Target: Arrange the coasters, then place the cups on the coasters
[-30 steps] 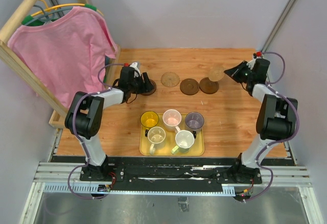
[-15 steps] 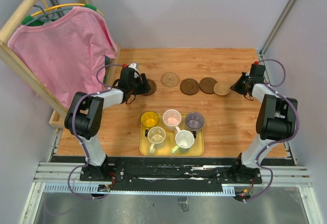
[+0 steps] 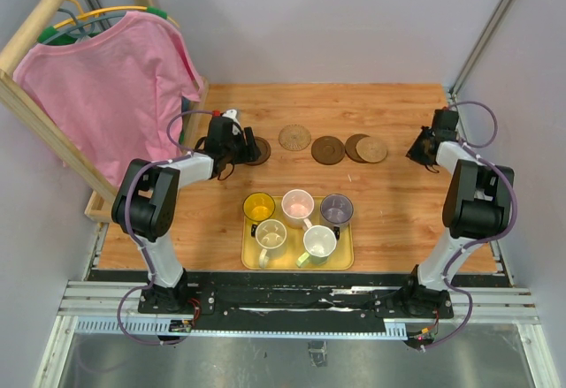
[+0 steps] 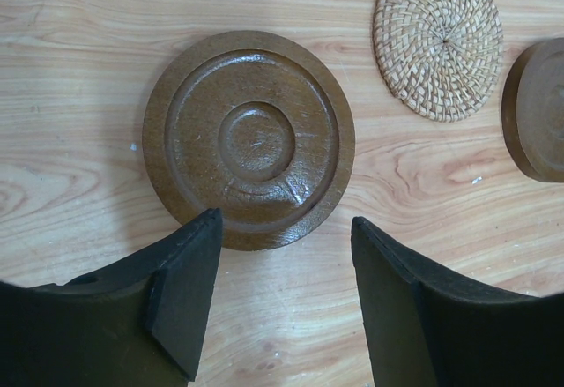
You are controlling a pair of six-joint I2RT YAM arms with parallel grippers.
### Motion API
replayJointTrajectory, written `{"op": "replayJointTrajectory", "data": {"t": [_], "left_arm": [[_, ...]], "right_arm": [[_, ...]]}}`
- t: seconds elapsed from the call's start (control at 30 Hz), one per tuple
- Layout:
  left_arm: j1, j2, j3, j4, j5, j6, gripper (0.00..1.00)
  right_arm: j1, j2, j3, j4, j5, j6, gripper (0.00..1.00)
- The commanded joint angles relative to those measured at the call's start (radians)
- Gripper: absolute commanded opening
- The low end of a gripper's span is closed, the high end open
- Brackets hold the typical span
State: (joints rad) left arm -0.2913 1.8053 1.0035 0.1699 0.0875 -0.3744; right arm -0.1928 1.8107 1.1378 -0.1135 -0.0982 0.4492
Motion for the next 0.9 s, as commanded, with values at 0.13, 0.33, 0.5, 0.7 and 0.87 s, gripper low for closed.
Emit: {"op": "replayJointTrajectory", "data": {"t": [0.13, 0.33, 0.5, 0.7, 0.87], "left_arm": [[0.003, -0.006, 0.027, 0.000, 0.003, 0.019, 0.65], [0.003, -0.001, 0.025, 0.002, 0.003, 0.011, 0.65], [0.003, -0.003, 0.022, 0.009, 0.008, 0.007, 0.65], [0.003, 0.009, 0.027, 0.008, 0.011, 0.005, 0.66], [0.004, 0.018, 0.024, 0.009, 0.007, -0.001, 0.68]], "right_arm": [[0.018, -0.017, 0.006, 0.115, -0.227, -0.018, 0.41], [0.180, -0.023, 0.142, 0.004, -0.130, -0.199, 0.47], [0.297, 0.053, 0.331, -0.156, 0.039, -0.319, 0.58], [0.397, 0.139, 0.439, -0.219, 0.209, -0.424, 0.80], [0.414, 0.165, 0.448, -0.226, 0.119, -0.430, 0.69]]}}
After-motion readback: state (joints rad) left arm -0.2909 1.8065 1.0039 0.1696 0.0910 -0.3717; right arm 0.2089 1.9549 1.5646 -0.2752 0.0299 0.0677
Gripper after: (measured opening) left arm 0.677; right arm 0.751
